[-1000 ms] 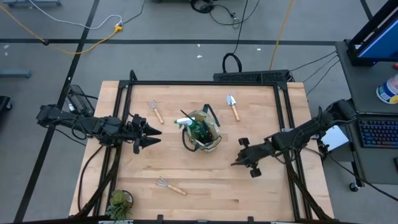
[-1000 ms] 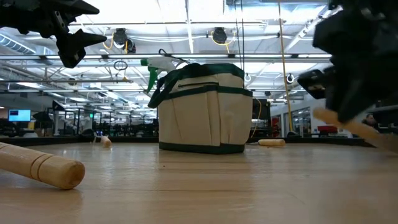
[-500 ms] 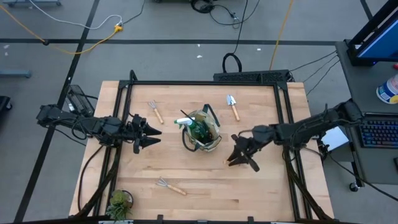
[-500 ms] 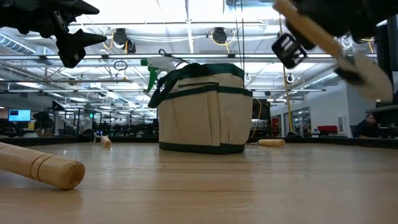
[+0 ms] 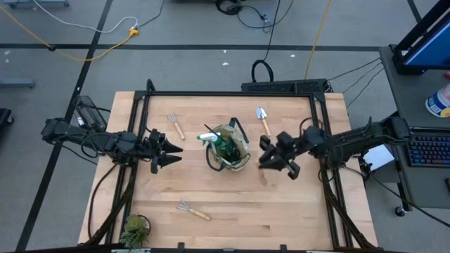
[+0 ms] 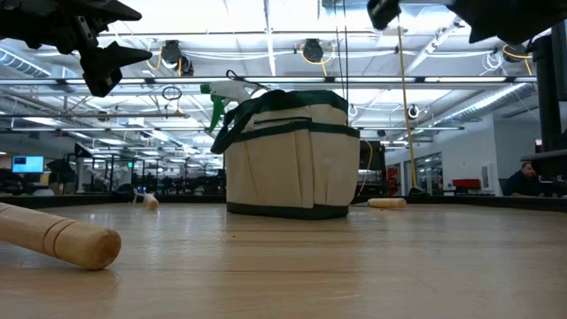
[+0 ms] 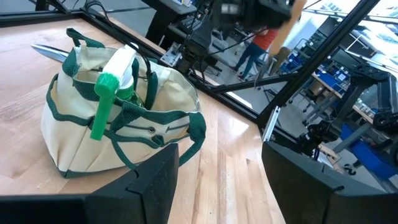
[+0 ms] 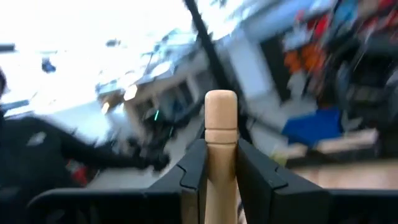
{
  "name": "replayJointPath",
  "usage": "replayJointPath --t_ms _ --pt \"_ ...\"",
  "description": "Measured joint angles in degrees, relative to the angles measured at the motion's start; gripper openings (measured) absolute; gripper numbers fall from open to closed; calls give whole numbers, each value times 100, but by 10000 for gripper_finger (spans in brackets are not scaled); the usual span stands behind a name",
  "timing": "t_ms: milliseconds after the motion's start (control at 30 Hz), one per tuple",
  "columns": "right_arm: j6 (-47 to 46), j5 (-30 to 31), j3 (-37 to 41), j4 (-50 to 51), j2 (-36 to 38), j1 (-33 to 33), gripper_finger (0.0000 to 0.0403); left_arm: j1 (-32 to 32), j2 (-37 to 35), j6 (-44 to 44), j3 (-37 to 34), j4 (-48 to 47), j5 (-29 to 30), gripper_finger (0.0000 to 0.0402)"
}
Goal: Pick & Place Garden tools in Gardening bag
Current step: Put the bottom trowel into the gardening bag
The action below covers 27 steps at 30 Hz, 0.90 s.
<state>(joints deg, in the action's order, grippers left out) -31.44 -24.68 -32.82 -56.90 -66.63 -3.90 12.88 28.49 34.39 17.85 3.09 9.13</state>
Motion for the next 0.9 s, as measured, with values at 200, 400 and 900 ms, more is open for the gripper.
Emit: replayJointPath --t_ms 200,400,900 --pt "285 890 0 -901 0 54 52 2 -1 -87 0 -2 0 237" --pt "1002 2072 0 -1196 0 54 52 1 0 -105 0 -4 0 237" --pt "2500 4017 -9 -1009 -5 54 52 0 0 -116 0 -9 1 237"
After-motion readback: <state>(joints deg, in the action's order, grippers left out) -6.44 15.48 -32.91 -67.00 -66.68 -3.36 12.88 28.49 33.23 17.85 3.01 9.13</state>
